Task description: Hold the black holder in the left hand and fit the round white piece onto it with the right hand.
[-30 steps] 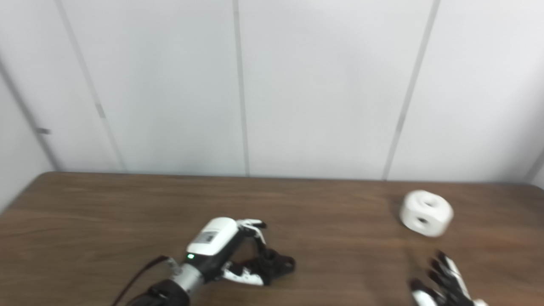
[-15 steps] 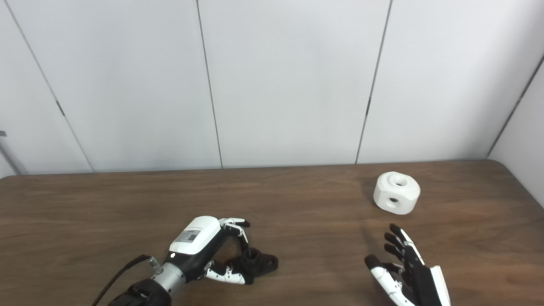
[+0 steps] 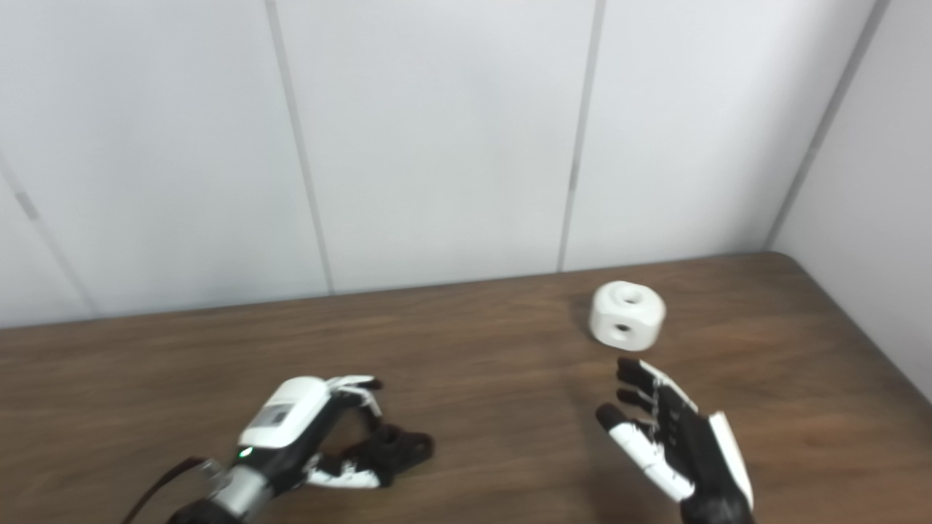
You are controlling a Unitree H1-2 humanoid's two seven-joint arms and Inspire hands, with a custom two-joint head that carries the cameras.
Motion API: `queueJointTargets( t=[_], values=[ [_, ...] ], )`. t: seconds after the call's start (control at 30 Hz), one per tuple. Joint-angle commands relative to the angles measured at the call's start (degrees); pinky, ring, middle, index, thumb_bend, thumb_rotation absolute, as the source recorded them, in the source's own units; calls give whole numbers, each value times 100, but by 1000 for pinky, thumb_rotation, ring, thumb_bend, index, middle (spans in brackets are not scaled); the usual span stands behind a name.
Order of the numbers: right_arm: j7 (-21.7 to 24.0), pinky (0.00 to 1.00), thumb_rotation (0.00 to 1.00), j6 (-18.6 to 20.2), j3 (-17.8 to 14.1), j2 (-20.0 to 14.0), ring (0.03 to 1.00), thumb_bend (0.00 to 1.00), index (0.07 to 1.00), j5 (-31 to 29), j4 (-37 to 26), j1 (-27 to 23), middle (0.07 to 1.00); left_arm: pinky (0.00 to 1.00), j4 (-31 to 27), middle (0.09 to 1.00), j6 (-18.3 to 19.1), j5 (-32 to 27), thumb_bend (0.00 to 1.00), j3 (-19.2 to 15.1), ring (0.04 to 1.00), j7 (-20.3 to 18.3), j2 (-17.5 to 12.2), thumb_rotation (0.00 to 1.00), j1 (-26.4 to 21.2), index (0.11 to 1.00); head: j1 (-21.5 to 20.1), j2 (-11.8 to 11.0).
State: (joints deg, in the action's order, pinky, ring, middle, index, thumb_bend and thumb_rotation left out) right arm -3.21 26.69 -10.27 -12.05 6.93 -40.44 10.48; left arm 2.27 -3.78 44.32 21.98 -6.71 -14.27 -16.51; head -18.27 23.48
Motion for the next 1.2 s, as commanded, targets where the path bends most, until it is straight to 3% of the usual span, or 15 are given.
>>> queueJointTargets(
  t=[0.0,0.13,0.4,0.57,0.67,0.83,0.9,1.0,1.1,1.17],
  values=[
    [29,538,656,4,-277,-343,724,851,785,242,-240,-369,768,761,33,831,-246,-45,517,-77,821,280,-45,47,-100,481,-38,-25],
    [209,505,592,21,-533,-582,699,771,776,697,-271,-763,754,726,206,832,-403,-152,516,-107,818,320,-62,46,-74,482,-393,-413],
    [459,492,597,17,-852,-732,707,798,760,1347,-152,-1391,769,742,773,825,-775,-299,515,-173,809,567,-67,46,-200,480,-788,-837],
    [257,544,583,-86,-835,-1010,708,780,774,1947,373,-1756,771,708,1239,814,-1001,-310,515,-179,799,763,-94,47,-379,480,-1058,-1209],
    [115,581,634,-130,-797,-1164,741,813,828,2306,864,-1946,803,682,1510,810,-1138,-359,515,-197,792,844,-134,48,-487,479,-1292,-1376],
    [163,644,636,-29,-743,-1390,806,835,882,2579,1478,-2223,847,719,1749,819,-1226,-470,514,-247,800,827,-207,47,-625,479,-1448,-1382],
    [261,615,635,-24,-700,-1537,796,865,899,2615,1708,-2313,855,736,1769,822,-1233,-496,514,-259,803,806,-234,46,-664,479,-1463,-1355],
    [640,594,620,12,-625,-1825,792,902,924,2700,2011,-2443,876,662,1759,808,-1296,-514,514,-291,781,837,-282,47,-686,479,-1512,-1280],
    [1206,645,598,19,-549,-2108,853,979,935,2781,2334,-2597,919,629,1698,809,-1331,-595,514,-332,780,760,-332,48,-681,478,-1578,-1171],
    [1525,678,601,15,-383,-2378,891,996,942,2722,2575,-2672,942,673,1625,813,-1362,-664,514,-359,789,699,-366,48,-653,478,-1641,-1070]
  ],
)
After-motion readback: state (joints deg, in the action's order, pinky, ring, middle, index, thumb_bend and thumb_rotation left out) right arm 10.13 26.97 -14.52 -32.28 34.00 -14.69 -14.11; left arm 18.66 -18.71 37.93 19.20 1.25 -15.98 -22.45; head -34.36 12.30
